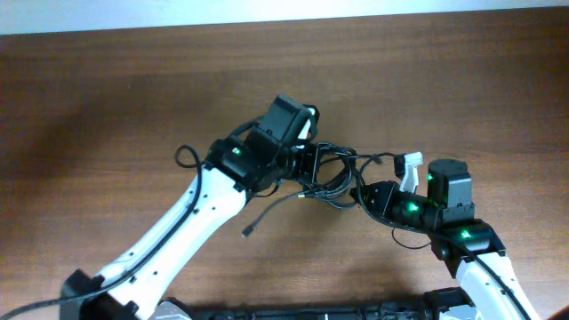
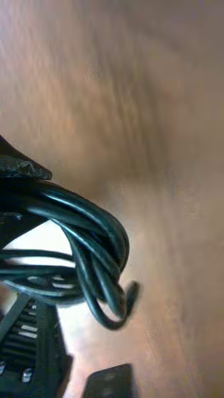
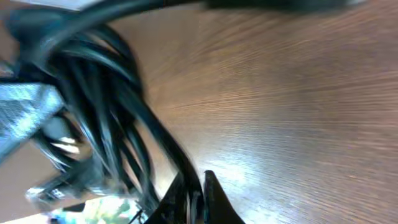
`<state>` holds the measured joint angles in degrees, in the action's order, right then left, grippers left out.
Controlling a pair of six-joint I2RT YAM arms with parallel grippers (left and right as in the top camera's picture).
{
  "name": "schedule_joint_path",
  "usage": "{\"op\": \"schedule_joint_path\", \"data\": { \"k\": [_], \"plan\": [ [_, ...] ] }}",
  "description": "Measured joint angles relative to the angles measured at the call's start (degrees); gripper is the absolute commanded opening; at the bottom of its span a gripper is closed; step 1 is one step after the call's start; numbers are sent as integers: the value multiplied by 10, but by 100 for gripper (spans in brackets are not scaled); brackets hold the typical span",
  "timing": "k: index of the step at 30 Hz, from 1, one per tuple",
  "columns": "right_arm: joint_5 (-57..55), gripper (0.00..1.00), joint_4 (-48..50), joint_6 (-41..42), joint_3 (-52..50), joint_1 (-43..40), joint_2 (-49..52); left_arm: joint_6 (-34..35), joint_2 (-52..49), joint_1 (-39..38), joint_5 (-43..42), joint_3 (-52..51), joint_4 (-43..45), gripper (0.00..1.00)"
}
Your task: Untangle cables
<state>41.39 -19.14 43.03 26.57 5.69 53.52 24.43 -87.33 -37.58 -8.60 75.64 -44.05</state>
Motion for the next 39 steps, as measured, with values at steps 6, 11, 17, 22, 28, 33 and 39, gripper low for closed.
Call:
{"op": "schedule_joint_path", "data": {
  "k": [6, 11, 17, 22, 28, 33, 39],
  "plan": [
    [-56, 4, -25, 1, -20, -2, 8, 0, 50, 49, 122, 0, -7, 0],
    [-65, 4, -30, 1, -20, -2, 10, 0, 53, 47, 147, 0, -8, 0],
    [-69, 4, -32, 0, -20, -2, 54, 0, 53, 46, 181, 0, -9, 0],
    [-69, 4, -32, 0, -20, -2, 94, 0, 53, 46, 206, 0, -11, 0],
    [-43, 39, 29, -24, -22, -3, 110, -44, 53, 46, 189, 0, -11, 0],
    [73, 50, 209, -77, -24, -3, 111, -198, 52, 45, 32, 0, -5, 0],
    [155, 39, 288, -88, -24, -4, 111, -260, 34, 47, -61, 0, 4, 0]
  ]
}}
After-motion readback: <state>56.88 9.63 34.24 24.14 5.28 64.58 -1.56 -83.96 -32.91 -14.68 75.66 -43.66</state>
